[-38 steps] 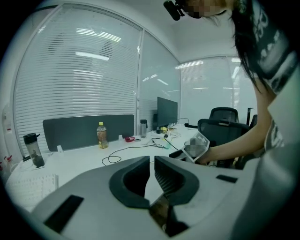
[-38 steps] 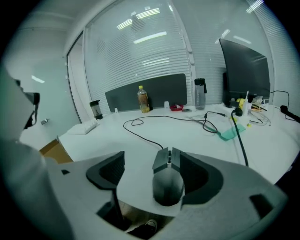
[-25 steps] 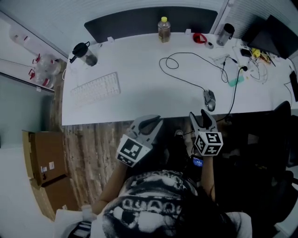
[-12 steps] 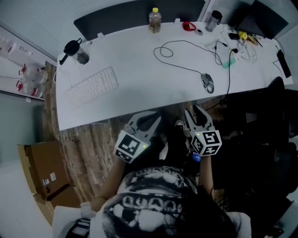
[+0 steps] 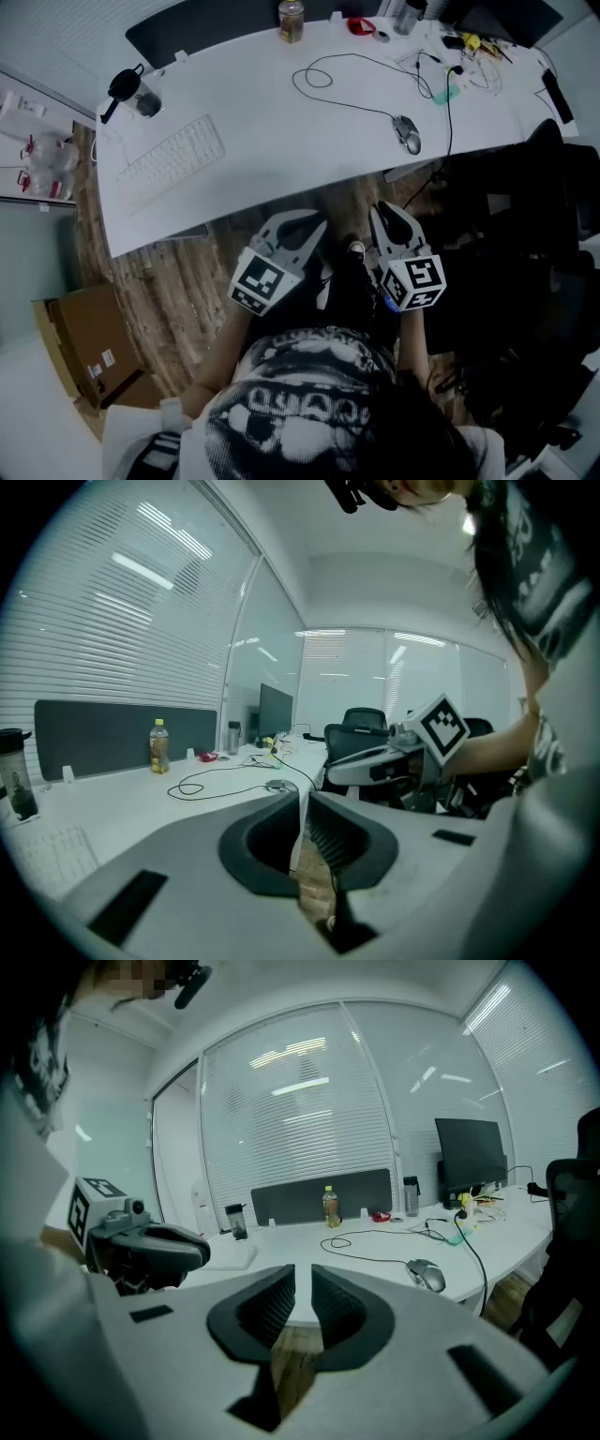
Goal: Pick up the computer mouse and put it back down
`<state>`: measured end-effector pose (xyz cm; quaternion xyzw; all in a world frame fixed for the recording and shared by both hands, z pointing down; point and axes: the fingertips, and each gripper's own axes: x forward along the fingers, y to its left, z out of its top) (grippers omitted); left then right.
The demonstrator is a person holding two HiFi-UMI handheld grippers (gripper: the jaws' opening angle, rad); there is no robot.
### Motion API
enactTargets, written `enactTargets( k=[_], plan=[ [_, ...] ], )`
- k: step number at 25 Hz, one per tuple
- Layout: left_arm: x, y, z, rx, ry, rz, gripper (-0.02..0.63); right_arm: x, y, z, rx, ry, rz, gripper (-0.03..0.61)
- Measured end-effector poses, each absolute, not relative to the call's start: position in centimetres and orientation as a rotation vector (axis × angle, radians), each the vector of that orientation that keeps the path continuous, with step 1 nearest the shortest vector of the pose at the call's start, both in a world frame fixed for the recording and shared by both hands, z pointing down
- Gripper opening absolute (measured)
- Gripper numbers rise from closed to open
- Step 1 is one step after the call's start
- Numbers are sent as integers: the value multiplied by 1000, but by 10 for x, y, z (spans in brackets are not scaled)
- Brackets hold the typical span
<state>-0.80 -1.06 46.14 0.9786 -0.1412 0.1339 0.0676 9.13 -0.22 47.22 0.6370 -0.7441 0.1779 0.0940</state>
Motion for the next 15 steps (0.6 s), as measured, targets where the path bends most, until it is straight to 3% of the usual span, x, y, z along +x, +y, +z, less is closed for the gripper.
enactTargets(
  k=[8, 15],
  plan=[
    [-1, 13, 467, 2941, -336, 431, 28, 88, 11, 469, 1904, -2209, 531, -4],
    [13, 22, 473, 2957, -278, 458, 28, 89, 23, 473, 1870, -2209, 528, -6]
  ],
)
